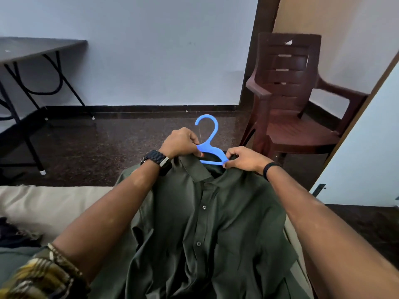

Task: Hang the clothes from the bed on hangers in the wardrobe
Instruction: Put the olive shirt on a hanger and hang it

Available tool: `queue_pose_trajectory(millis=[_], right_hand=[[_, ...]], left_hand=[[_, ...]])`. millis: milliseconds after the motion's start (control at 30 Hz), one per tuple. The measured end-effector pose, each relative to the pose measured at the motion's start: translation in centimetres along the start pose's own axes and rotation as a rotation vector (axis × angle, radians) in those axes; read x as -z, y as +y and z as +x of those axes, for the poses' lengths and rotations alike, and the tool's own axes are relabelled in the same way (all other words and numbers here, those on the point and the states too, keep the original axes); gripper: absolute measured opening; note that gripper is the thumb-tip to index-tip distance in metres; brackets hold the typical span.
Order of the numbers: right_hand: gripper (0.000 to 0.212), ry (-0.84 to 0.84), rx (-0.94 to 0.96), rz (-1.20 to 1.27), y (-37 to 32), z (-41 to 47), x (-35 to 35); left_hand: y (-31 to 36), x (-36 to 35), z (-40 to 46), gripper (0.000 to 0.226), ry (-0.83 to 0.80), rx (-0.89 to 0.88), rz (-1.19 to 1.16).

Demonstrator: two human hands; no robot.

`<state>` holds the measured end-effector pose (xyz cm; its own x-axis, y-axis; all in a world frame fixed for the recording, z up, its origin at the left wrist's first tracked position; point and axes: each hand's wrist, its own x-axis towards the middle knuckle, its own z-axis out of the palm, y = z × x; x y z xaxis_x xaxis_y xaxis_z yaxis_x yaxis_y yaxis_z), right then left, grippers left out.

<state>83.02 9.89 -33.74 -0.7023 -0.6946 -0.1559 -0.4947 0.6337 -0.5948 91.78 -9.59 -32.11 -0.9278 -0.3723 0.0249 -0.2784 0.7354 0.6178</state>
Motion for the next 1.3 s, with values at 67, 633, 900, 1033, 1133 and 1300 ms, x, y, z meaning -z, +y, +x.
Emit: queue_pose_trajectory(millis=[67, 633, 900, 1033, 1133, 1300], right_hand=[[0.015, 0.061, 0.010, -0.061, -1.1, -1.3, 2.2], [0.029, 0.887, 0.284, -0.243, -12.8, -19.2, 23.3], [0.036, 0.585, 0.223, -0.040, -17.1, -24.5, 28.4], [0.022, 0.624, 0.285, -0.193, -18.7, -25.4, 29.7], [0.026, 0.726, 0.328, -0.211, -18.9, -25.7, 30.7], [0.034, 0.878, 0.280, -0.350, -19.3, -26.9, 33.0]], left_hand=[[2.0, 1.4, -0.7, 0.021, 0.022, -0.060, -0.018], [19.9, 18.9, -7.4, 0.021, 0.297, -0.790, -0.034], [22.5, 20.5, -9.0, 0.053, 0.570, -0.960, 0.045], [24.1, 20.8, -9.1, 0.039, 0.724, -1.004, 0.114], [24.6, 21.9, -8.6, 0.029, 0.745, -0.964, 0.158], [23.8, 22.3, -7.9, 0.032, 0.837, -0.939, 0.342]])
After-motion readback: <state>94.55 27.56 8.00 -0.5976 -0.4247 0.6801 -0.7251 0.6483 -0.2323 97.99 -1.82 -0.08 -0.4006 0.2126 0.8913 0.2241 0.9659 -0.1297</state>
